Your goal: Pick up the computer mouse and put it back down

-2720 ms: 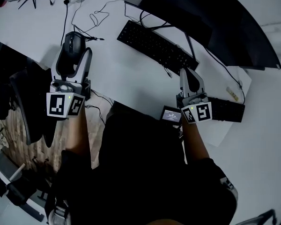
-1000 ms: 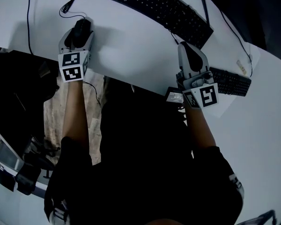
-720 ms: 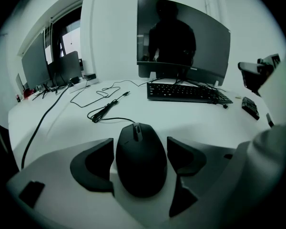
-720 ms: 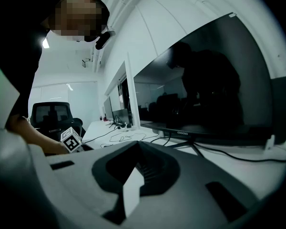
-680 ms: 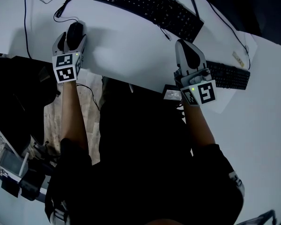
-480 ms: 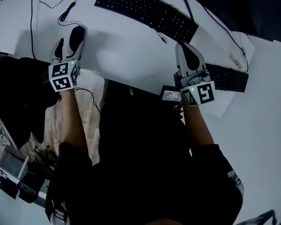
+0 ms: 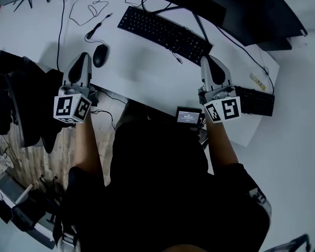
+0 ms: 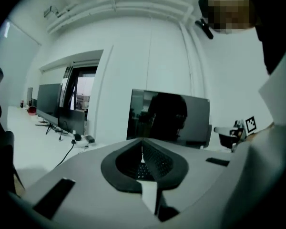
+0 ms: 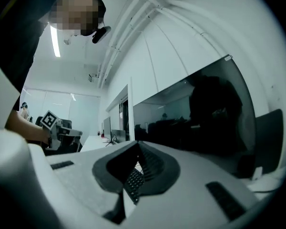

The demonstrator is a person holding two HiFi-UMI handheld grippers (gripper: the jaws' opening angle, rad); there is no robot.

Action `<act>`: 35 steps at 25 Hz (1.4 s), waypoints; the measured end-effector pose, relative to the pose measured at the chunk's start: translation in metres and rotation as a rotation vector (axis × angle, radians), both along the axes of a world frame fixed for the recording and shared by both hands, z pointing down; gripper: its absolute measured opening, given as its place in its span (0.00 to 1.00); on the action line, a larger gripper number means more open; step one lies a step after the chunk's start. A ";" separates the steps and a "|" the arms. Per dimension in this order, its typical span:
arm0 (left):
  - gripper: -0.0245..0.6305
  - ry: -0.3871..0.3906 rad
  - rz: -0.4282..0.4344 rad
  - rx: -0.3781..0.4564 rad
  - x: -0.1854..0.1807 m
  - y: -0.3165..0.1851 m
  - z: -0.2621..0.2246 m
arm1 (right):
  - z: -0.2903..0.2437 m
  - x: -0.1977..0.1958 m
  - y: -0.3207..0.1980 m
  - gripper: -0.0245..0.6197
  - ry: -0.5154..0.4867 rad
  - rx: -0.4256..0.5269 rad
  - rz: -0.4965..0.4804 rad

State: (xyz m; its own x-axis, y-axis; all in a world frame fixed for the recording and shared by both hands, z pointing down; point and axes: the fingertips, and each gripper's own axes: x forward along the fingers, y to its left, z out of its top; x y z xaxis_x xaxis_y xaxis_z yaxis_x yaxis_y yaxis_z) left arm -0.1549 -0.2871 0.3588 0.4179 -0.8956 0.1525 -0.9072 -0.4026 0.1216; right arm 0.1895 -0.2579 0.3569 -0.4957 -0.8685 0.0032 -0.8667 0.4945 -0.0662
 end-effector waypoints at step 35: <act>0.03 0.228 0.362 0.101 -0.081 0.400 -0.016 | -0.008 -0.176 0.416 0.04 -0.007 0.017 0.136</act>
